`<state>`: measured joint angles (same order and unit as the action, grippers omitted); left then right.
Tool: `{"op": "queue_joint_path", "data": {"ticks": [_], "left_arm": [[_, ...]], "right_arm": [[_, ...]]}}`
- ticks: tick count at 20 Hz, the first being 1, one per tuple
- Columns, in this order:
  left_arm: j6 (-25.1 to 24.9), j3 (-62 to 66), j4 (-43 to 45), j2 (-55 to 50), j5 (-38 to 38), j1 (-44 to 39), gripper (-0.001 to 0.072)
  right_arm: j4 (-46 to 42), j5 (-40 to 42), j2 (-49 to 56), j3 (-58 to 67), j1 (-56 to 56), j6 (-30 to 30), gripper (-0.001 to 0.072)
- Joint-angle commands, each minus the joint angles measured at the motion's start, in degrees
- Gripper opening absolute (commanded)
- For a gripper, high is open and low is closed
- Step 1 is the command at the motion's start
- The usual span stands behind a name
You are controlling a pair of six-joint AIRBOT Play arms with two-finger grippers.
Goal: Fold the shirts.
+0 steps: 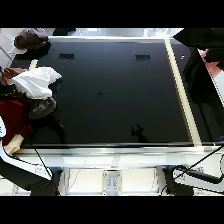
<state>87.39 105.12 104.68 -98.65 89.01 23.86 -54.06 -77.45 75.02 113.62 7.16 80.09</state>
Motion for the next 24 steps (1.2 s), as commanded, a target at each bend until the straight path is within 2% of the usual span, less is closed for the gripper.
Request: {"op": "queue_joint_path", "data": {"ticks": [1,4,7,11,14,15,17,19,20,22,23,24], "left_arm": [[-1.27,0.09,-0.31,6.47,1.18,-4.46,0.0009],[-1.27,0.09,-6.69,17.40,0.96,-11.63,0.0009],[-1.25,0.09,-22.93,28.52,-2.08,-19.98,0.0010],[-1.27,0.09,-41.83,36.89,-19.32,-30.64,0.0010],[-1.29,0.04,-45.33,36.70,-22.95,-38.40,0.0010],[-1.36,0.02,-44.48,35.67,-21.97,-40.70,0.0064],[-2.91,0.02,-41.75,33.46,-18.99,-43.12,0.0720],[-2.78,0.02,-35.54,31.65,-12.90,-43.15,0.0713],[-2.69,0.00,-28.87,30.88,-9.25,-43.04,0.0710],[2.58,-0.15,-10.84,28.68,-2.86,-43.01,0.0708],[5.64,-0.92,-3.78,27.26,-2.05,-42.73,0.0707],[7.69,-2.14,-1.81,25.90,-2.38,-42.25,0.0707]], "right_arm": [[-0.39,3.85,-0.02,2.16,0.00,-0.13,0.0552],[-0.39,9.14,-0.87,5.68,0.00,-0.13,0.0552],[-4.07,8.44,-4.31,5.64,0.00,-0.31,0.0552],[-18.18,1.05,-9.31,5.64,0.00,-0.66,0.0551],[-25.24,-2.27,-12.33,5.64,0.00,-2.36,0.0551],[-25.90,-2.27,-12.92,5.64,0.00,-2.40,0.0551],[-25.62,-3.10,-13.00,5.53,0.00,-2.40,0.0551],[-24.35,-5.25,-12.83,3.15,0.00,-2.23,0.0551],[-23.28,-6.34,-12.83,0.74,0.00,-2.23,0.0551],[-23.15,-7.89,-12.70,-5.79,0.00,-2.27,0.0550],[-24.44,-7.74,-12.63,-10.05,0.00,-2.49,0.0549],[-26.36,-7.58,-12.39,-13.88,0.00,-2.67,0.0547]]}}
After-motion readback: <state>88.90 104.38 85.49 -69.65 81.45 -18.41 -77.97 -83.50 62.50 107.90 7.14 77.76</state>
